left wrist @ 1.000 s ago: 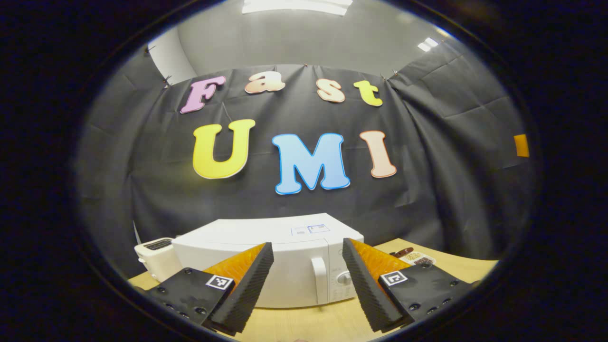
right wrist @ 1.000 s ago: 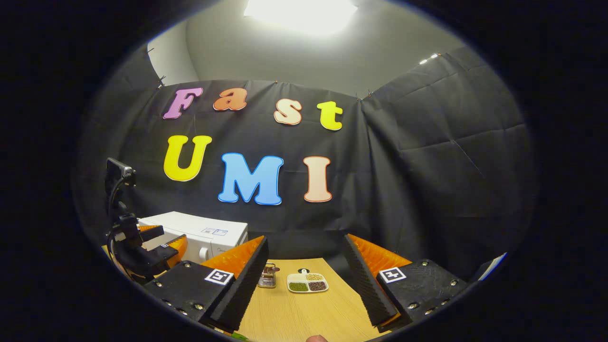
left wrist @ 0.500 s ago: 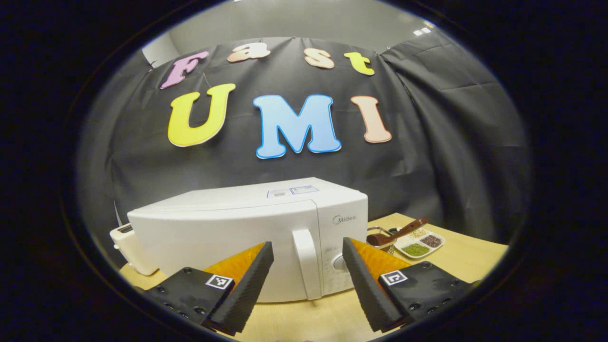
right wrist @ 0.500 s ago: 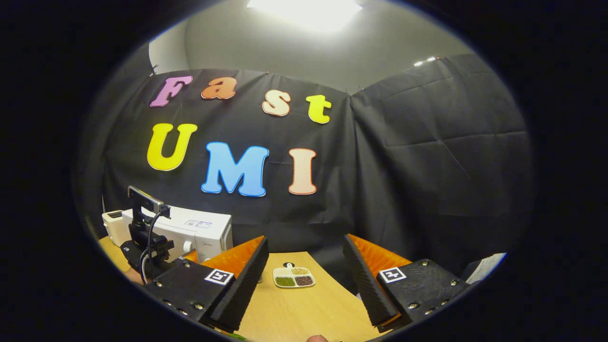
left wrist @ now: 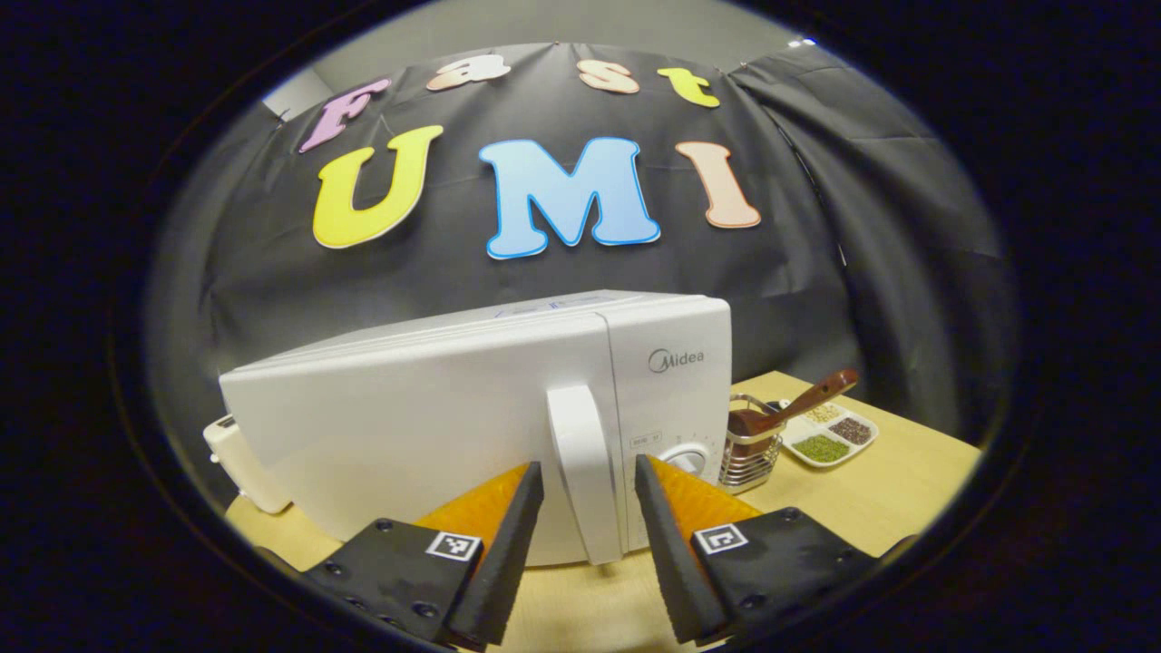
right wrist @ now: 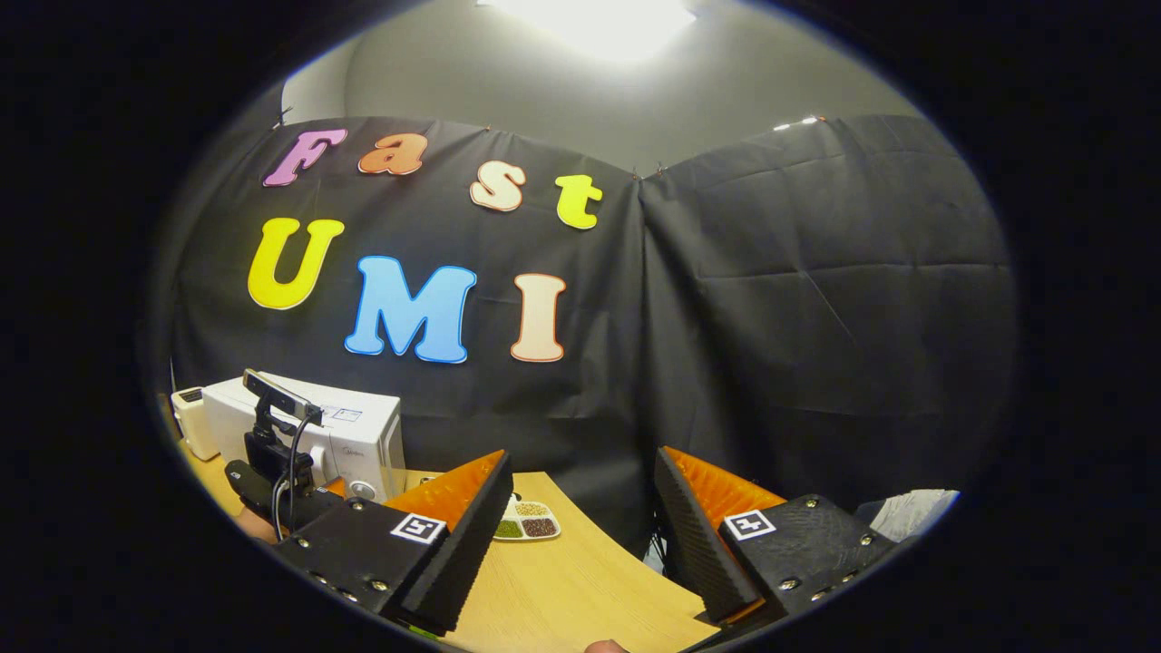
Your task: Open the microwave oven with the left hand, put the food in, and close the microwave oven.
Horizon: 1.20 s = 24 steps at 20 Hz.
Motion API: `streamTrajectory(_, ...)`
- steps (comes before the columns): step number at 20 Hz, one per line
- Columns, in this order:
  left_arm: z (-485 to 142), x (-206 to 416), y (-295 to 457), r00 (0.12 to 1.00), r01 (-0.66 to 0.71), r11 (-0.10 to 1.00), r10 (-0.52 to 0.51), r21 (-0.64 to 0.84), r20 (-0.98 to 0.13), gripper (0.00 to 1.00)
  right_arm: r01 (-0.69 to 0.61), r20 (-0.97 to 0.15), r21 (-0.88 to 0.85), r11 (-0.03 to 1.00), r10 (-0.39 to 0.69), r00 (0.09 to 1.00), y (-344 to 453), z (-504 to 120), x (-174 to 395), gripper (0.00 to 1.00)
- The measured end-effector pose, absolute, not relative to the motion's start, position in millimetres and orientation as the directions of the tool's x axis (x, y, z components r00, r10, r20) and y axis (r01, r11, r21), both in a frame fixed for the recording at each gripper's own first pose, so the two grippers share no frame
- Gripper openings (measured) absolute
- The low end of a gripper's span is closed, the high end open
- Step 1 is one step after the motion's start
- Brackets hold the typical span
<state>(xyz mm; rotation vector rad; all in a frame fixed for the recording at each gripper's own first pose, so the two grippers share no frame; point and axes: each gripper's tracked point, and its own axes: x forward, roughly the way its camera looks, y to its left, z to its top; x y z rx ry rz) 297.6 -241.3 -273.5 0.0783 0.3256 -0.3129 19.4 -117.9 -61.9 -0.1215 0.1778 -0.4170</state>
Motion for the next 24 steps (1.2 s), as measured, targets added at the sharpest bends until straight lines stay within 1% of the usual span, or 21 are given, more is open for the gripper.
streamTrajectory(1,-274,298,-241,0.901,0.312,0.950,-0.287,0.028,-0.326,0.66,0.393,-0.148,-0.154,0.907,-0.414,0.898,-119,-62,19,0.95)
streamTrajectory(2,-274,298,-241,0.901,0.313,0.949,-0.287,0.028,-0.326,0.56,0.393,-0.148,-0.155,0.906,-0.415,0.898,-118,-62,18,0.95)
streamTrajectory(4,-272,297,-245,0.897,0.320,0.947,-0.298,0.017,-0.327,0.45,0.393,-0.147,-0.159,0.906,-0.415,0.898,-120,-62,16,0.95)
streamTrajectory(5,-275,296,-245,0.896,0.321,0.947,-0.298,0.017,-0.329,0.37,0.393,-0.147,-0.159,0.906,-0.416,0.898,-120,-61,16,0.95)
streamTrajectory(7,-275,296,-245,0.892,0.325,0.946,-0.305,0.005,-0.335,0.34,0.392,-0.144,-0.159,0.906,-0.414,0.899,-122,-60,13,0.95)
streamTrajectory(11,-275,294,-245,0.886,0.328,0.945,-0.304,0.009,-0.351,0.20,0.382,-0.147,-0.162,0.910,-0.405,0.902,-121,-62,8,0.95)
streamTrajectory(12,-275,295,-245,0.882,0.334,0.942,-0.310,0.008,-0.354,0.15,0.375,-0.152,-0.157,0.913,-0.398,0.905,-119,-63,8,0.95)
streamTrajectory(14,-274,293,-245,0.873,0.344,0.939,-0.326,-0.014,-0.364,0.16,0.360,-0.157,-0.151,0.920,-0.382,0.911,-116,-65,9,0.95)
streamTrajectory(17,-274,294,-245,0.861,0.354,0.935,-0.326,0.001,-0.389,0.15,0.337,-0.157,-0.143,0.930,-0.358,0.920,-113,-65,10,0.96)
streamTrajectory(18,-273,294,-244,0.860,0.357,0.934,-0.329,-0.003,-0.390,0.11,0.328,-0.152,-0.130,0.936,-0.346,0.926,-111,-62,12,0.96)
streamTrajectory(23,-271,294,-244,0.857,0.346,0.938,-0.323,-0.015,-0.402,0.11,0.299,-0.131,-0.129,0.946,-0.315,0.940,-113,-57,16,0.96)
streamTrajectory(24,-271,295,-245,0.858,0.337,0.941,-0.315,-0.017,-0.405,0.10,0.296,-0.130,-0.130,0.946,-0.312,0.941,-114,-56,16,0.95)
